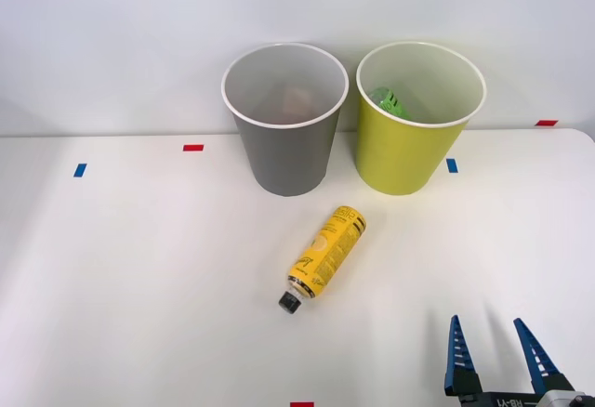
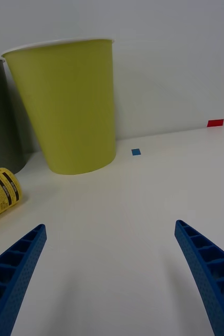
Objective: Put cans in the gray bin, plastic bottles in the light green bin
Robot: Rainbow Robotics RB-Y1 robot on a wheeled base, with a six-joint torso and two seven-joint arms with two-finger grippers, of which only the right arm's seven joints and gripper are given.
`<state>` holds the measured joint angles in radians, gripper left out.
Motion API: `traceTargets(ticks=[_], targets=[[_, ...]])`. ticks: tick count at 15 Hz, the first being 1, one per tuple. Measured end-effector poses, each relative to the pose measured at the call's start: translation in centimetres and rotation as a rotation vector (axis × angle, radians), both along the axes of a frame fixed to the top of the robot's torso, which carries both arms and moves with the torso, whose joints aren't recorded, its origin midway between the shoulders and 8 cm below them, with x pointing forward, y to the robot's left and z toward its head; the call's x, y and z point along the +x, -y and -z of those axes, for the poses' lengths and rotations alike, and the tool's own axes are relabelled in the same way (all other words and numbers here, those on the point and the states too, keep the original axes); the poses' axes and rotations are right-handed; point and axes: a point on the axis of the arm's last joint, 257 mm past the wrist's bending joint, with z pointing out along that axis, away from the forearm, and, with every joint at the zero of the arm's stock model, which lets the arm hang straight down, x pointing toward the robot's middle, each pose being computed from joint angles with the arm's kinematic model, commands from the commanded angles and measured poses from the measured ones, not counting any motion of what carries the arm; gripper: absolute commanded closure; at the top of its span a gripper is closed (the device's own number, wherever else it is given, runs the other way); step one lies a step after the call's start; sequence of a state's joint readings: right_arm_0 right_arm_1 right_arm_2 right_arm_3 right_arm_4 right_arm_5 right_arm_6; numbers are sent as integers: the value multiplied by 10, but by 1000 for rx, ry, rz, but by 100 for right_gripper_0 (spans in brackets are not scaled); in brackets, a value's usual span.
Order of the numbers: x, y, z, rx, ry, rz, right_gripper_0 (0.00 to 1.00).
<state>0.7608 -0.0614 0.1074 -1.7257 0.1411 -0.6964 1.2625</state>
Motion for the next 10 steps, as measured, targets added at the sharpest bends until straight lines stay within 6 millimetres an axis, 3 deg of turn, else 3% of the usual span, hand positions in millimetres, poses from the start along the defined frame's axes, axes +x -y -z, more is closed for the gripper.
traceTargets(ticks=[10], targets=[[0, 0, 0, 0, 0, 0, 16]])
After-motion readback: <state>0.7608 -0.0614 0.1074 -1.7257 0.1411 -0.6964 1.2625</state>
